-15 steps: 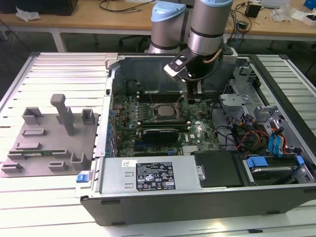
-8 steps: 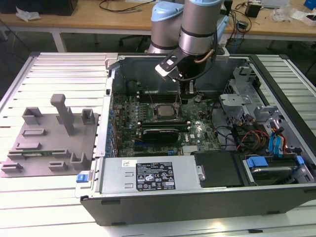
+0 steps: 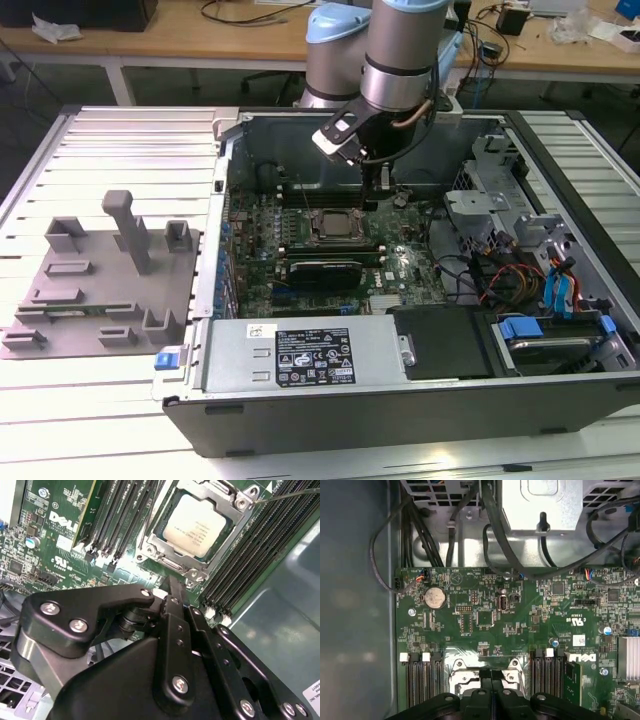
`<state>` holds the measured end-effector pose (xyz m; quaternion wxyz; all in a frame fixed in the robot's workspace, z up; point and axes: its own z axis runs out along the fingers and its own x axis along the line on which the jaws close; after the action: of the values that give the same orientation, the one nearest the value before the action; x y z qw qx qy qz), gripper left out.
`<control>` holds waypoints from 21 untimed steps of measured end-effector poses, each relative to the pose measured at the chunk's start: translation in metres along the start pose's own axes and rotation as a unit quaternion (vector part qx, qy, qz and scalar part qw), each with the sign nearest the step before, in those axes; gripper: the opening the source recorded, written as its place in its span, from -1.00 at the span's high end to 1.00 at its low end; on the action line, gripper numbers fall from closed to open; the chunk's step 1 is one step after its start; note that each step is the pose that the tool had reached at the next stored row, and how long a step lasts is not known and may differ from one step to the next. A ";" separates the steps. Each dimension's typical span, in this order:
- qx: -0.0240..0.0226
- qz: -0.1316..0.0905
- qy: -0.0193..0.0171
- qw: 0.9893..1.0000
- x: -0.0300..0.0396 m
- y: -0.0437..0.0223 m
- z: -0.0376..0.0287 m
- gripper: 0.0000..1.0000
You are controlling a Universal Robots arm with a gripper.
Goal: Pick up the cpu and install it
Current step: 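Close the cpu cover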
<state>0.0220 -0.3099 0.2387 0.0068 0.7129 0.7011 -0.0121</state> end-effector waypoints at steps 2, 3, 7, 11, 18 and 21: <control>0.001 0.000 0.000 1.000 0.0000 0.0000 0.0000 0.79; 0.001 0.000 0.000 1.000 -0.0001 -0.0007 0.0000 0.79; 0.001 0.000 0.000 1.000 -0.0002 -0.0111 0.0008 0.79; 0.001 0.000 0.000 1.000 -0.0013 -0.0221 0.0017 0.79; 0.001 0.000 0.000 1.000 -0.0092 -0.0352 0.0046 0.79; 0.001 0.000 0.000 1.000 -0.0102 -0.0398 0.0053 0.79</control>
<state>-0.0180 -0.3195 0.2340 0.0061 0.7129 0.7011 -0.0125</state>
